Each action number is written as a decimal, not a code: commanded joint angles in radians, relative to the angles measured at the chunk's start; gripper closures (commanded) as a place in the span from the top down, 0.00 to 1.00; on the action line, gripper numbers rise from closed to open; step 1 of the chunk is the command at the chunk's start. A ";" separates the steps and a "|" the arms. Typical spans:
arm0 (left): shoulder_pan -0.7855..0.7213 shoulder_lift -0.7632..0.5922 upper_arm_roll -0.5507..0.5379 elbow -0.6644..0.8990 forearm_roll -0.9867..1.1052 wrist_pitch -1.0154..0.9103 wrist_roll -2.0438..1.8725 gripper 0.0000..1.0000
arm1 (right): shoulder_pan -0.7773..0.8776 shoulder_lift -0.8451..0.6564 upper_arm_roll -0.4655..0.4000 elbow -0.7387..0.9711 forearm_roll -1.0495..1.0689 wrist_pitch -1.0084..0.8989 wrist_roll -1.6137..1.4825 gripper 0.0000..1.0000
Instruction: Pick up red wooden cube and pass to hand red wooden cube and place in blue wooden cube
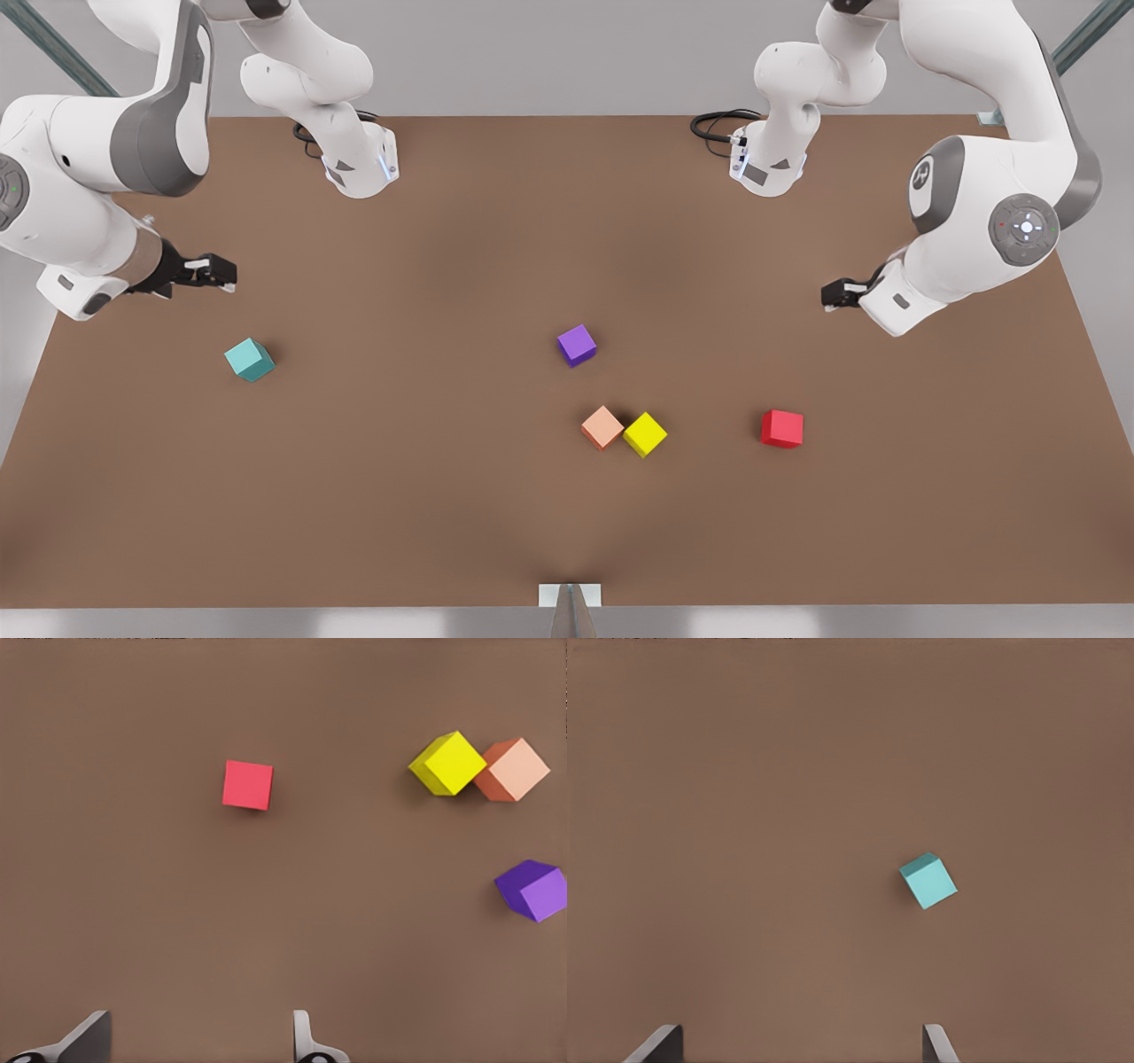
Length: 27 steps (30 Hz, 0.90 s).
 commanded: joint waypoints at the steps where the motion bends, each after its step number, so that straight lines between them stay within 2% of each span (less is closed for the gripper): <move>1: 0.001 -0.001 -0.001 0.000 -0.003 0.016 0.037 1.00 | 0.003 -0.001 -0.001 0.000 0.003 0.030 -0.011 1.00; 3: 0.000 0.001 -0.001 0.000 -0.003 0.018 0.037 1.00 | 0.003 -0.001 -0.001 -0.001 0.003 0.029 -0.010 1.00; 4: -0.011 0.047 -0.001 0.007 0.002 0.024 0.036 1.00 | 0.000 -0.001 -0.002 -0.003 0.012 0.029 -0.010 1.00; 7: -0.011 0.358 -0.001 0.192 -0.001 0.083 0.037 1.00 | -0.005 -0.001 -0.004 -0.012 0.028 0.029 -0.013 1.00; 8: -0.011 0.427 0.000 0.195 -0.027 0.206 0.036 1.00 | -0.005 -0.001 -0.004 -0.015 0.029 0.029 -0.013 1.00; 11: 0.003 0.516 0.000 0.201 -0.049 0.347 0.040 1.00 | -0.005 0.001 -0.004 -0.015 0.031 0.039 -0.016 1.00; 15: 0.003 0.558 0.014 0.191 -0.050 0.432 0.039 1.00 | 0.004 0.002 -0.001 -0.024 0.031 0.038 -0.016 1.00; 27: 0.016 0.662 0.020 0.152 -0.049 0.475 0.083 1.00 | 0.013 0.010 0.001 -0.056 0.043 0.044 -0.010 1.00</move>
